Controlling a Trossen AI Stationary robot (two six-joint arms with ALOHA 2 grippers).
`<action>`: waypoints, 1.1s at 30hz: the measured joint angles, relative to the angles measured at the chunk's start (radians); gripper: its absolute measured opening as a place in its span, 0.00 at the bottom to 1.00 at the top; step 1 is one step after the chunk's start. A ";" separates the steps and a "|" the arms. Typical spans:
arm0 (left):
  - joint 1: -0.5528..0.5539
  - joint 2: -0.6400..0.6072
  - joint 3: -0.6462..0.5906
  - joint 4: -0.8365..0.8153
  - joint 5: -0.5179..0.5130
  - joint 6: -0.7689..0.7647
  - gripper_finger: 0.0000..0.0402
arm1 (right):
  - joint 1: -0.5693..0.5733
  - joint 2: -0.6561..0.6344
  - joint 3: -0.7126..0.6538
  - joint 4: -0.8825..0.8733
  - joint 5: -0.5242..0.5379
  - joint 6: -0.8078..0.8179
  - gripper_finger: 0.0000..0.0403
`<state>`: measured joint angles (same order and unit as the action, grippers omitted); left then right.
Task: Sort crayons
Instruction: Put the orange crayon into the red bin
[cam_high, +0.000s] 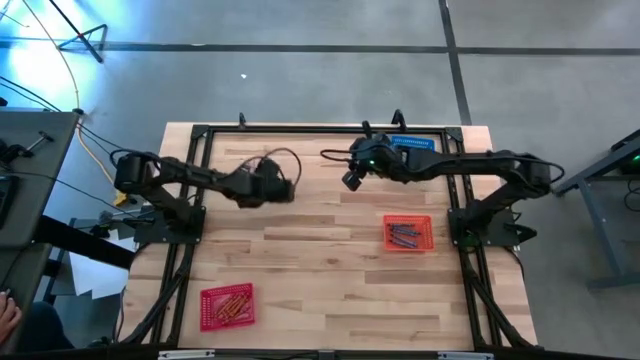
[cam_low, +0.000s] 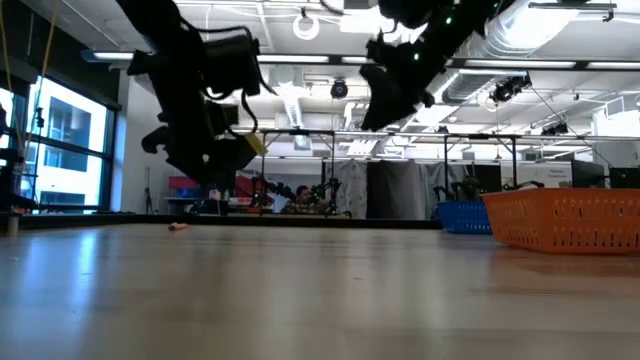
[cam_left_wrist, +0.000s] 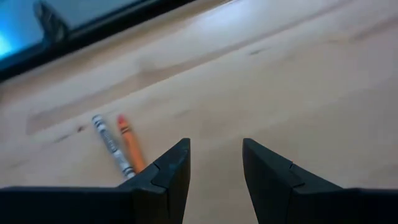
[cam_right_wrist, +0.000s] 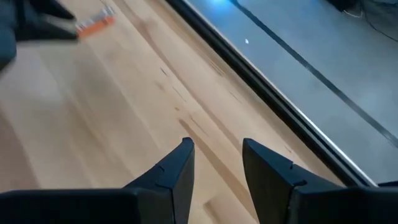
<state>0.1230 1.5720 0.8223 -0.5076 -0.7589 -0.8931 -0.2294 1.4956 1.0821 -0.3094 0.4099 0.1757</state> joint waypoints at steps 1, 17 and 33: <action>0.026 0.000 0.000 -0.005 0.021 -0.008 0.33 | -0.009 0.015 0.000 -0.001 -0.001 -0.003 0.32; 0.211 0.001 -0.042 -0.059 0.196 -0.070 0.33 | -0.052 0.063 0.000 -0.010 -0.131 -0.157 0.32; 0.251 0.001 -0.077 -0.016 0.227 -0.012 0.33 | -0.052 0.063 0.000 -0.023 -0.145 -0.183 0.32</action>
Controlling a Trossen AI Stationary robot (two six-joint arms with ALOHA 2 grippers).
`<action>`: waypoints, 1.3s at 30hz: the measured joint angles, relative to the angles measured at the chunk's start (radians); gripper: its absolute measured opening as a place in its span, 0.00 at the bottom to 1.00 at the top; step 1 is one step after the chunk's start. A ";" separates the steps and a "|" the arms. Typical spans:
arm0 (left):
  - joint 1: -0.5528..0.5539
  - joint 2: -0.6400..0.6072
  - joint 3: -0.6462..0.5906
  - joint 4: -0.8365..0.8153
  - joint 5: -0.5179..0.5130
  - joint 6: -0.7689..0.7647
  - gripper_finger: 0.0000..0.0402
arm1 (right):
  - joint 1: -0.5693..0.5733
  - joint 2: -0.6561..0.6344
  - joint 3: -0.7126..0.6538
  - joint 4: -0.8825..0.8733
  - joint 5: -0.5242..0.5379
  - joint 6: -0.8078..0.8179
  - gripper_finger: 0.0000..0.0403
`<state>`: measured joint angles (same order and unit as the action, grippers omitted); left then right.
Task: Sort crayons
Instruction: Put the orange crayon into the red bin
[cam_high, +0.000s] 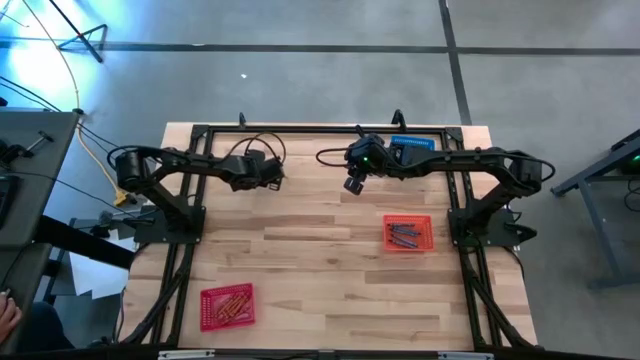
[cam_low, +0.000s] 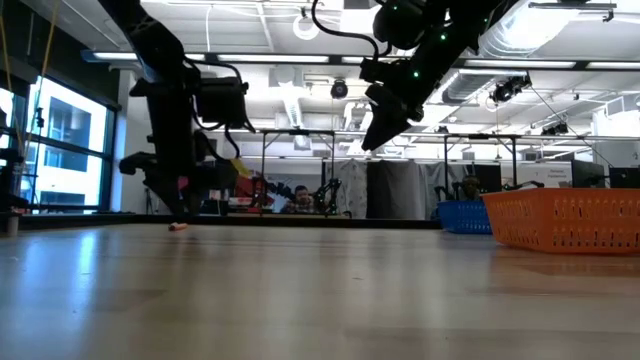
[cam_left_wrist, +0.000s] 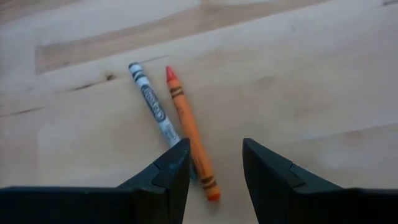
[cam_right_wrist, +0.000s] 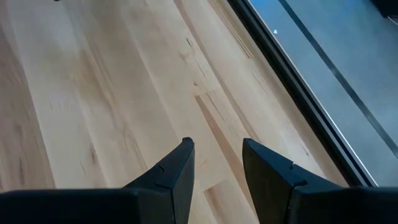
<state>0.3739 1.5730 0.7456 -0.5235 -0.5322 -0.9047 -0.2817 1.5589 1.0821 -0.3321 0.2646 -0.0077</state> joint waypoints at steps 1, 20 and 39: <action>0.006 0.000 0.000 0.009 0.000 0.007 0.33 | 0.000 0.000 0.000 0.000 0.000 0.004 0.32; 0.103 0.130 0.004 0.120 0.085 0.068 0.33 | 0.000 0.000 0.000 -0.003 0.000 -0.001 0.32; 0.097 0.111 0.004 0.049 0.132 0.042 0.02 | 0.000 0.000 0.000 -0.030 0.000 -0.027 0.32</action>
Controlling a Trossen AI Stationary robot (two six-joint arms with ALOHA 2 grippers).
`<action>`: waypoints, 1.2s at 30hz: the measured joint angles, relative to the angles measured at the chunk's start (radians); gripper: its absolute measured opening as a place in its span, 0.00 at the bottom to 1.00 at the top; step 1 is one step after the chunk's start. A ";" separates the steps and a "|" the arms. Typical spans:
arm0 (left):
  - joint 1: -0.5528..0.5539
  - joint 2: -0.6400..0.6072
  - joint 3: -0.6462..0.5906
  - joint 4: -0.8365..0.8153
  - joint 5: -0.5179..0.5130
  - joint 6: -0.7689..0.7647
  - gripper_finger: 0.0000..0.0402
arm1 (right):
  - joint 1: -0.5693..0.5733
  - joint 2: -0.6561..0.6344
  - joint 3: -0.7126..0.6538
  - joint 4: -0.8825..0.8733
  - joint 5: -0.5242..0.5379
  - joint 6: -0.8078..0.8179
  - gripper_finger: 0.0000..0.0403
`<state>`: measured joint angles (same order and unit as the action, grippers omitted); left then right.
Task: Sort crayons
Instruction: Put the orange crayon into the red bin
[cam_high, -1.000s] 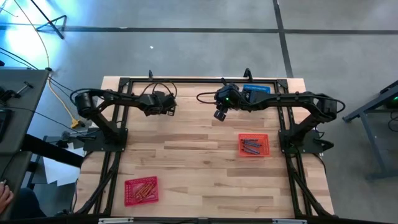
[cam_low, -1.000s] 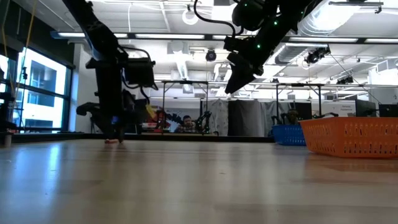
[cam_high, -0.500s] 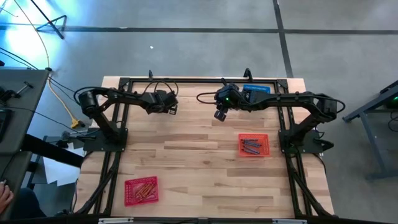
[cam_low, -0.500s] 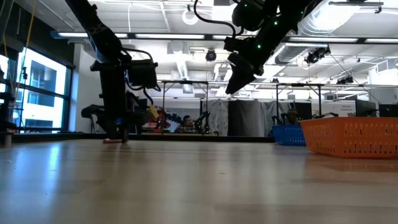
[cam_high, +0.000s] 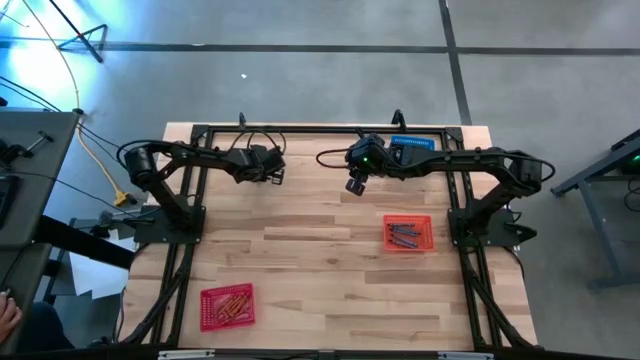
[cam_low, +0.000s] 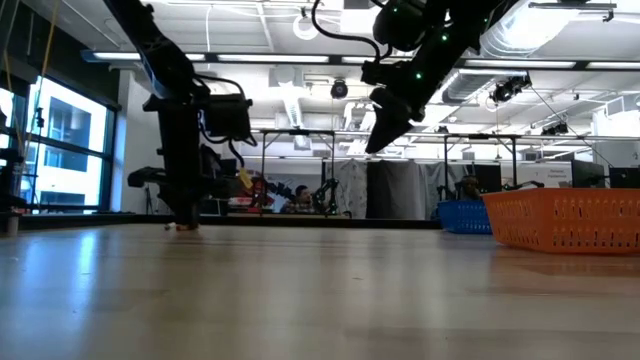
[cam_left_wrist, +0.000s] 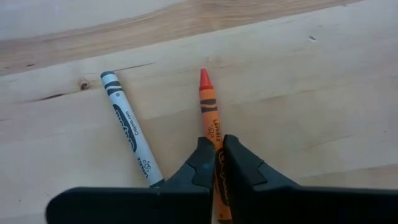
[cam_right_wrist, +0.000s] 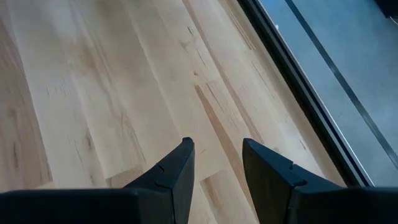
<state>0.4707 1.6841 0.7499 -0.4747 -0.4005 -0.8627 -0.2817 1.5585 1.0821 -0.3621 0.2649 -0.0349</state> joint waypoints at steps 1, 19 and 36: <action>-0.004 -0.010 -0.003 0.000 -0.001 0.000 0.02 | 0.000 0.000 0.000 -0.003 0.000 0.000 0.32; -0.244 -0.372 -0.008 0.056 -0.027 0.058 0.00 | 0.000 0.000 0.000 -0.018 0.000 -0.019 0.32; -0.902 -0.503 -0.005 0.177 0.340 -0.114 0.00 | 0.000 0.000 0.000 -0.014 -0.005 -0.049 0.32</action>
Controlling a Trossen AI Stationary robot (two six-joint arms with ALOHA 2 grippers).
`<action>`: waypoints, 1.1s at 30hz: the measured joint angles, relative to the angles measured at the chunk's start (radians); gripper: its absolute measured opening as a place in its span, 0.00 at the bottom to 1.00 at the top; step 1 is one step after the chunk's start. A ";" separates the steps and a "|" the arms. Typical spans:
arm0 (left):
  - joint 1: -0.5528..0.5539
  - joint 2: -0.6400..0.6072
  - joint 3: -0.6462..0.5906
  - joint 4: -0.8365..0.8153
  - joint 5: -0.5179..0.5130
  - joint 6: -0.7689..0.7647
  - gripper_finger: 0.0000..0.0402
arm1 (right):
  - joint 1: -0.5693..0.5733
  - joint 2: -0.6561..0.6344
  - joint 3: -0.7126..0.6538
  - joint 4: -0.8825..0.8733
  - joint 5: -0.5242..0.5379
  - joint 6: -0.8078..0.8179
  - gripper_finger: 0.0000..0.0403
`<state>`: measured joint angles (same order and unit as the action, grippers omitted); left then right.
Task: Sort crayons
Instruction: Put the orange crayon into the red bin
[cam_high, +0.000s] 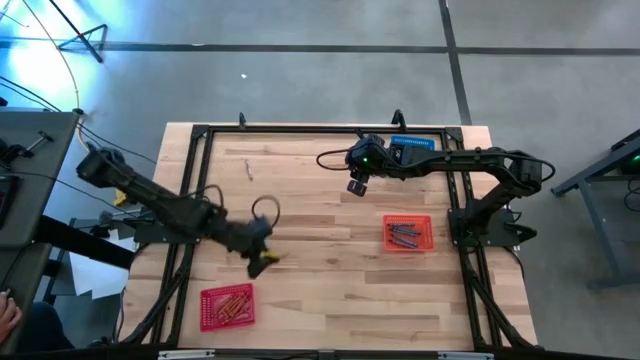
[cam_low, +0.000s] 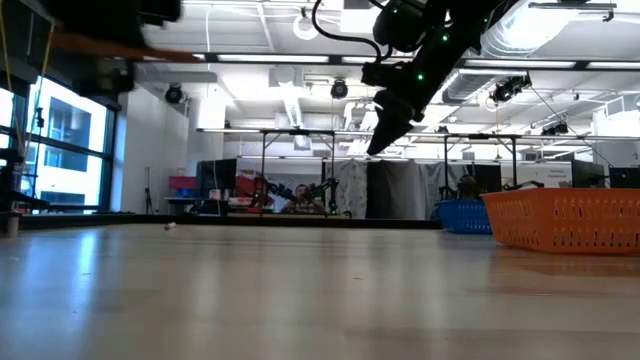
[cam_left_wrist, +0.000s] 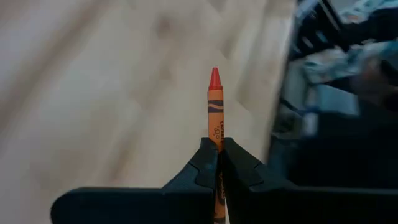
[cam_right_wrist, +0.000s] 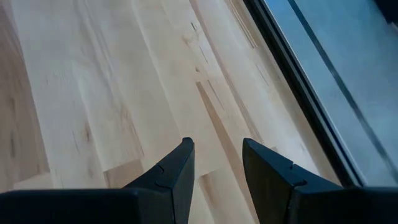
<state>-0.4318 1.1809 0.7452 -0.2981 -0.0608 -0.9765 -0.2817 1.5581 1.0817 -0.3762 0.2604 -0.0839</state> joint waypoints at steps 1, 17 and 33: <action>-0.036 0.000 0.000 0.001 0.006 -0.064 0.00 | 0.000 0.000 0.000 0.000 0.000 0.007 0.32; -0.515 0.050 0.000 -0.333 0.000 -0.955 0.00 | 0.000 0.000 0.000 0.000 -0.003 0.084 0.32; -0.538 0.168 0.000 -0.208 0.053 -0.945 0.03 | 0.000 0.000 0.000 0.044 -0.003 0.087 0.32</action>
<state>-0.9695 1.3487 0.7452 -0.5057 -0.0082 -1.9211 -0.2817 1.5581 1.0817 -0.3318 0.2577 0.0032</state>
